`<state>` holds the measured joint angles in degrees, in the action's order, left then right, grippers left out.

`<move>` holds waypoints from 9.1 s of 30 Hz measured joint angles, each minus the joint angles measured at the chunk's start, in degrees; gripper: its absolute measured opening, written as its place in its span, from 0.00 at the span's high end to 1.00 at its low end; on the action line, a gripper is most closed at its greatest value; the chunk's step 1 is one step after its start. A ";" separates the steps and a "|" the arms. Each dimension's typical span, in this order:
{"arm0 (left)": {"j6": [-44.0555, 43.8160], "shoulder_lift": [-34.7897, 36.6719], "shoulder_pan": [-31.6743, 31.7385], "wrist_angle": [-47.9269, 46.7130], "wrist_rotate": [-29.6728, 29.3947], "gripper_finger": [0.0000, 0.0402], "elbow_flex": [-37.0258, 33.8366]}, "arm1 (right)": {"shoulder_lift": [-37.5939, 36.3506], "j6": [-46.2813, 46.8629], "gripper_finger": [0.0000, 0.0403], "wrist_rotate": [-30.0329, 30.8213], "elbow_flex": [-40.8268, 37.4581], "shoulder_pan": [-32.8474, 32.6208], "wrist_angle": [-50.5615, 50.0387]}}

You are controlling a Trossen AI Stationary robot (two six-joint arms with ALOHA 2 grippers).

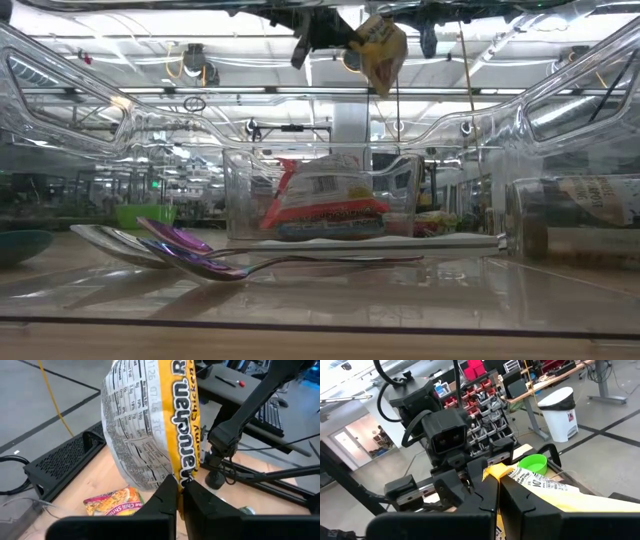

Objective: Pick & Place Food Item
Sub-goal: Put the yellow noodle pack into the middle transparent bin, then put the green noodle pack into the middle transparent bin

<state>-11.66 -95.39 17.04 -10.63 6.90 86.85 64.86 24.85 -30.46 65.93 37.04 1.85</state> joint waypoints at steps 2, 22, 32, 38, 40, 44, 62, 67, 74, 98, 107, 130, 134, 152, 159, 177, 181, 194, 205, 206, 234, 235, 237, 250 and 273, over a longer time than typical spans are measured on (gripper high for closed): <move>0.31 0.00 0.00 -0.71 -0.01 0.97 0.00 | 0.00 -0.01 1.00 -0.16 -0.01 -0.02 -0.01; 5.38 8.64 -4.03 -21.96 -14.69 0.98 -0.04 | -0.04 4.84 0.70 -2.80 -0.02 -0.02 0.52; 7.34 9.91 -6.70 -32.23 -17.46 0.98 -0.02 | -0.04 6.00 0.59 -2.71 -0.02 -0.02 0.50; 9.98 9.79 -7.06 -35.93 -17.60 0.98 -0.02 | -0.04 6.54 0.58 -2.71 -0.02 -0.02 0.46; 10.71 9.79 -7.06 -38.03 -17.98 0.98 -0.02 | -0.04 6.54 0.58 -2.71 -0.02 -0.02 0.38; 13.14 9.14 -7.43 -40.57 -20.55 0.98 -0.02 | -0.04 6.50 0.58 -2.69 -0.02 -0.02 0.07; 20.60 -1.05 -7.91 -42.00 -27.88 0.98 -0.04 | 0.00 5.97 0.58 -2.65 -0.04 -0.02 -1.01; 20.63 -1.65 -7.93 -41.59 -27.70 0.95 -0.04 | 0.00 5.56 0.58 -2.66 -0.38 -0.02 -1.27; 20.00 -1.75 -7.72 -42.38 -19.39 0.87 -0.28 | 0.00 7.74 0.58 -2.74 -4.22 -0.02 0.06; 10.50 -1.37 -4.15 -42.80 -5.77 0.48 -3.64 | 0.00 8.53 0.58 -2.71 -7.28 -4.55 3.93; 10.44 2.07 -4.18 -42.10 0.25 0.43 2.39 | 0.00 8.53 0.58 -2.39 -7.28 -4.52 3.93; 10.29 -10.03 -1.54 -42.52 -4.99 0.56 1.42 | 0.00 10.52 0.58 -2.30 -7.23 -7.66 3.52; 10.43 -10.84 -2.12 -42.03 -4.98 0.56 1.38 | 0.00 10.87 0.58 -2.35 -7.21 -7.69 3.52; 1.02 9.15 -2.22 -19.98 0.52 0.56 1.40 | 0.00 6.08 0.58 -0.81 -7.21 -7.93 3.54; 0.30 13.37 -4.54 -11.10 -2.39 0.56 1.42 | -0.07 2.04 0.58 -0.72 -10.33 -10.11 5.72; -15.48 13.38 -6.51 25.98 -2.88 0.56 -15.26 | -0.04 15.22 0.58 -0.68 -31.40 -16.99 48.09; -15.48 13.38 -6.51 25.74 -2.89 0.56 -15.23 | -0.04 15.09 0.58 -0.68 -31.41 -16.79 48.11; -15.47 13.38 -6.51 25.82 -2.91 0.56 -15.23 | -0.04 20.94 0.58 -0.83 -31.41 -16.79 48.53; -15.52 13.38 -6.51 25.80 -2.91 0.56 -15.23 | -0.04 25.47 0.58 -0.85 -31.41 -17.29 48.50; -15.53 13.38 -6.51 25.83 -2.91 0.56 -15.23 | -0.04 25.51 0.58 -0.85 -31.41 -17.41 48.48; -15.63 13.35 -6.52 25.80 -2.92 0.56 -15.21 | -0.04 25.50 0.58 -2.83 -31.41 -19.21 48.46; -15.63 13.35 -6.51 25.82 -2.92 0.56 -15.21 | -0.04 25.44 0.58 -2.89 -31.41 -19.23 48.48; -15.63 13.35 -6.54 25.82 -2.92 0.56 -15.21 | -0.04 25.09 0.58 -2.84 -31.41 -19.47 48.48; -15.63 13.35 -6.54 25.80 -2.91 0.56 -15.19 | -0.04 22.10 0.58 -2.84 -31.43 -19.52 48.46; -12.95 14.92 -4.15 20.99 13.37 0.56 -15.13 | -0.02 10.11 0.58 4.73 -23.80 -20.19 43.88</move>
<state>-24.61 -80.48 12.89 10.37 20.26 71.72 64.84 34.96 -25.73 42.13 16.85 45.72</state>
